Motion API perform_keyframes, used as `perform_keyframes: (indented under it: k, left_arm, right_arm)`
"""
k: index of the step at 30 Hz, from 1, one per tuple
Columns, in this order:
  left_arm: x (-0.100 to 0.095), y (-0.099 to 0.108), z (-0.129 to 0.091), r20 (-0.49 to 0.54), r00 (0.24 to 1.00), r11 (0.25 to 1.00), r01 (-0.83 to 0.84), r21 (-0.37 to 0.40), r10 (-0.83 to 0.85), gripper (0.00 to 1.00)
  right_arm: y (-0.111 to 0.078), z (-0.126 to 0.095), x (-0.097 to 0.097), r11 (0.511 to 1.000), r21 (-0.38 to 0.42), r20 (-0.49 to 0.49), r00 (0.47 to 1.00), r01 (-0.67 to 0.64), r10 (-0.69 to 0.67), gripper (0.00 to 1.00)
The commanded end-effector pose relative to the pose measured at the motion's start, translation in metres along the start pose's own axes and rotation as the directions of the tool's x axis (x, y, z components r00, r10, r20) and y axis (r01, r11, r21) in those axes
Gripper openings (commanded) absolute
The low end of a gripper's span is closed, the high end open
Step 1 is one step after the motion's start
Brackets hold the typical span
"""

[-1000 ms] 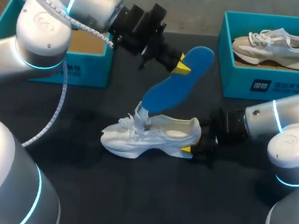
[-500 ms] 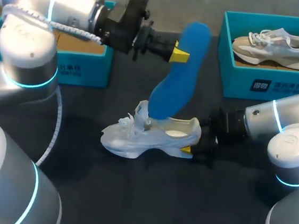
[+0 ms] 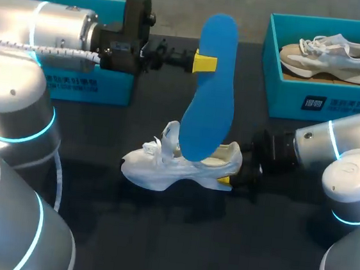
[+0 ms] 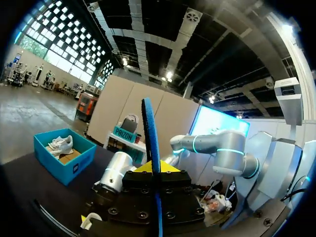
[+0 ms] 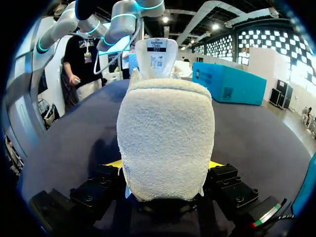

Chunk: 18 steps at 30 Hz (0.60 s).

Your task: Take the shoe out of the shoebox, open the shoe tongue, remove and reinsert the insole, then place the shoe into the shoebox

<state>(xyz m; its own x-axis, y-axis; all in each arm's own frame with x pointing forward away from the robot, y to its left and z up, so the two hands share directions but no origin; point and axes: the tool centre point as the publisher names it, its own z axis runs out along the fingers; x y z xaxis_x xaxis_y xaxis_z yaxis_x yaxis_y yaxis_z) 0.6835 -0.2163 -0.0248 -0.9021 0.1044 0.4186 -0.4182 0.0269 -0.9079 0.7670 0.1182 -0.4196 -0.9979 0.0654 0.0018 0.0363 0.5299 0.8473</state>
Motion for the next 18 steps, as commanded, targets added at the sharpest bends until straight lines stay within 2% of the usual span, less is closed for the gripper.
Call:
perform_keyframes:
  k: [1,9,14,18]
  left_arm:
    - [0.019,0.0,-0.004,0.021,0.999,0.996,0.037,0.077,-0.038,0.0]
    - [0.056,-0.017,-0.009,-0.083,0.976,0.968,0.211,0.139,-0.2,0.0]
    - [0.079,-0.025,-0.015,-0.165,0.941,0.938,0.317,0.136,-0.295,0.0]
    - [0.088,-0.027,-0.018,-0.177,0.933,0.931,0.337,0.136,-0.312,0.0]
  right_arm:
    - [-0.002,0.002,-0.002,1.0,0.007,0.0,1.0,-0.001,0.001,0.0]
    - [-0.002,0.002,-0.002,1.0,0.007,0.0,1.0,-0.001,0.001,0.0]
    - [-0.002,0.002,-0.002,1.0,0.007,0.0,1.0,-0.001,0.001,0.0]
    - [-0.002,0.002,-0.002,1.0,0.007,0.0,1.0,-0.001,0.001,0.0]
